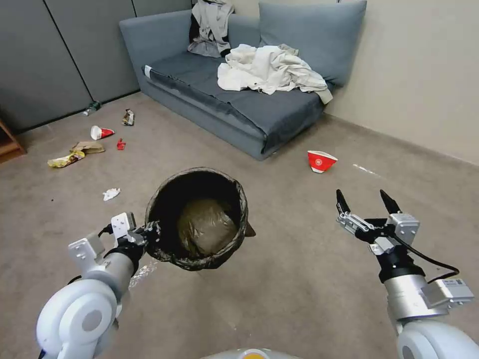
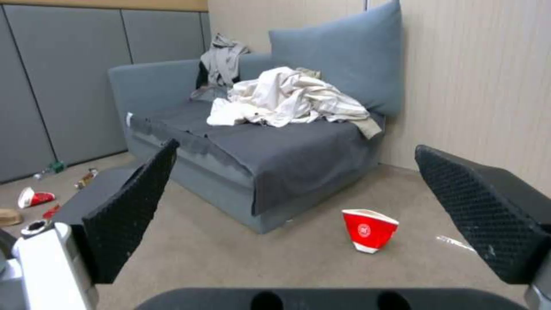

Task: Pick up the trash can from the floor.

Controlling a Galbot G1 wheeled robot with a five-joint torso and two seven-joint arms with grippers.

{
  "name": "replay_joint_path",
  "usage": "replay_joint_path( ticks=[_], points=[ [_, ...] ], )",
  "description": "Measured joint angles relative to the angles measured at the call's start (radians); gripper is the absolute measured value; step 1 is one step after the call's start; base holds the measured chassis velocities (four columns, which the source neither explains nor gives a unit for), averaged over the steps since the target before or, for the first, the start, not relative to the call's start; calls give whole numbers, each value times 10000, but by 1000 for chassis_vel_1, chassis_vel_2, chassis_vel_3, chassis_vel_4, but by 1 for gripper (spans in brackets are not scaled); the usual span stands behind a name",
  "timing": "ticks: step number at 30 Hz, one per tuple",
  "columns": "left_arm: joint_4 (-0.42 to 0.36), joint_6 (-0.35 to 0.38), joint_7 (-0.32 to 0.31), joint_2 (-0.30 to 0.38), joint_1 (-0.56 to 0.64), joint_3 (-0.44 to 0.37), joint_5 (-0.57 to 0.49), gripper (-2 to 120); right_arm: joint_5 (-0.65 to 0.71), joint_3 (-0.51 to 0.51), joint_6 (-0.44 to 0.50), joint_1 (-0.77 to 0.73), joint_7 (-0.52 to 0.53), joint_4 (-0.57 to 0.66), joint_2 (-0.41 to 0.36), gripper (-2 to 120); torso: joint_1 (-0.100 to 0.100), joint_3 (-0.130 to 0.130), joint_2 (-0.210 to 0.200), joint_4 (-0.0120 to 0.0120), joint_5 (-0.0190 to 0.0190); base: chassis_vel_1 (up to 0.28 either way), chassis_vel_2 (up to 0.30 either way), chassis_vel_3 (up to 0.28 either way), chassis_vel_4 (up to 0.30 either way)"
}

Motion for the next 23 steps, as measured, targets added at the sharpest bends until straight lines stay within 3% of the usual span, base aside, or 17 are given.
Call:
replay_joint_path(
  ticks=[23],
  points=[
    [-139,-16,38,14,176,-38,44,3,-35,29,40,-235,-1,283,62,100,0,0,0,0,0,0,0,0,0]
  ],
)
